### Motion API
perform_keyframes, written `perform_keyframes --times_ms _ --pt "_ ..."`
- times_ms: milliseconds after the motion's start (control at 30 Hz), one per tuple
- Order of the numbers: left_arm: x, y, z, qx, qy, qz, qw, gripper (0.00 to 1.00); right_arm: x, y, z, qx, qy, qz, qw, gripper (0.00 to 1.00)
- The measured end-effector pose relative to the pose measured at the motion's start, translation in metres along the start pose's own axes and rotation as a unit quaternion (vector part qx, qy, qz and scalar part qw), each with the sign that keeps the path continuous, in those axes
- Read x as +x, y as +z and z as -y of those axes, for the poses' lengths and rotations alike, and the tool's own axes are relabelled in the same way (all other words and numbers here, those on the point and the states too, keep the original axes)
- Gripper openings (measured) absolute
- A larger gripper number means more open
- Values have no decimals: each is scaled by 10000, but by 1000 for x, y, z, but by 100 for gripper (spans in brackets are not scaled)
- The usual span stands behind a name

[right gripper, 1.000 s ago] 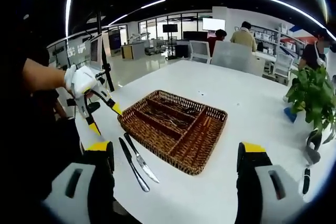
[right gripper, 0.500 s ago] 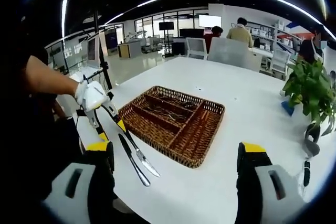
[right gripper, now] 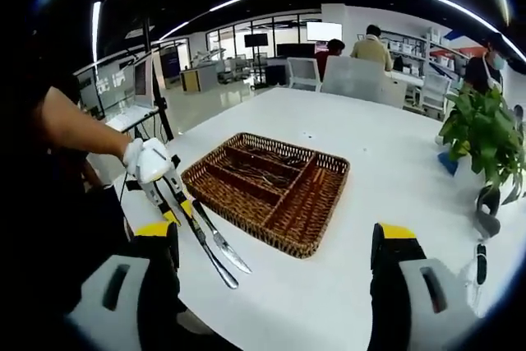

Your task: Arrange the knives, forks, and spoons in their matching storage slots by inserting each utensil handle-first until every utensil is classified and aligned in the correct compartment

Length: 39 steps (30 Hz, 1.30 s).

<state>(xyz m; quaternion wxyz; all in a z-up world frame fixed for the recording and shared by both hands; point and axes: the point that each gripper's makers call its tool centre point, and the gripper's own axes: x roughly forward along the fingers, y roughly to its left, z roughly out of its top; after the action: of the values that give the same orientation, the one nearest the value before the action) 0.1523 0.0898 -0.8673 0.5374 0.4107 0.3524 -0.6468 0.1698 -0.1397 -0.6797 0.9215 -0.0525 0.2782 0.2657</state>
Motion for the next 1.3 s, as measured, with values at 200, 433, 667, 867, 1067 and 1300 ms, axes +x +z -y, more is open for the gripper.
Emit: perform_keyframes --times_ms 200,433,667,867,1067,1300 --pt "0 -2 -13 -92 250 2 9996 22 3 2 -3 -26 41 -6 10000 99" --pt "2 -1 -5 -207 31 -18 9998 13 2 2 -2 -41 38 -13 10000 99" --pt "3 -2 -5 -126 103 -12 9999 18 2 2 -4 -58 55 -37 10000 99" --pt "2 -2 4 -178 -40 -79 9998 28 2 3 -4 -81 61 -24 9999 99" --pt "3 0 -7 -79 206 -63 9997 22 2 2 -6 -86 86 -45 9999 99" --pt "6 5 3 422 224 -113 9988 10 1 0 -3 -78 63 -59 9999 99"
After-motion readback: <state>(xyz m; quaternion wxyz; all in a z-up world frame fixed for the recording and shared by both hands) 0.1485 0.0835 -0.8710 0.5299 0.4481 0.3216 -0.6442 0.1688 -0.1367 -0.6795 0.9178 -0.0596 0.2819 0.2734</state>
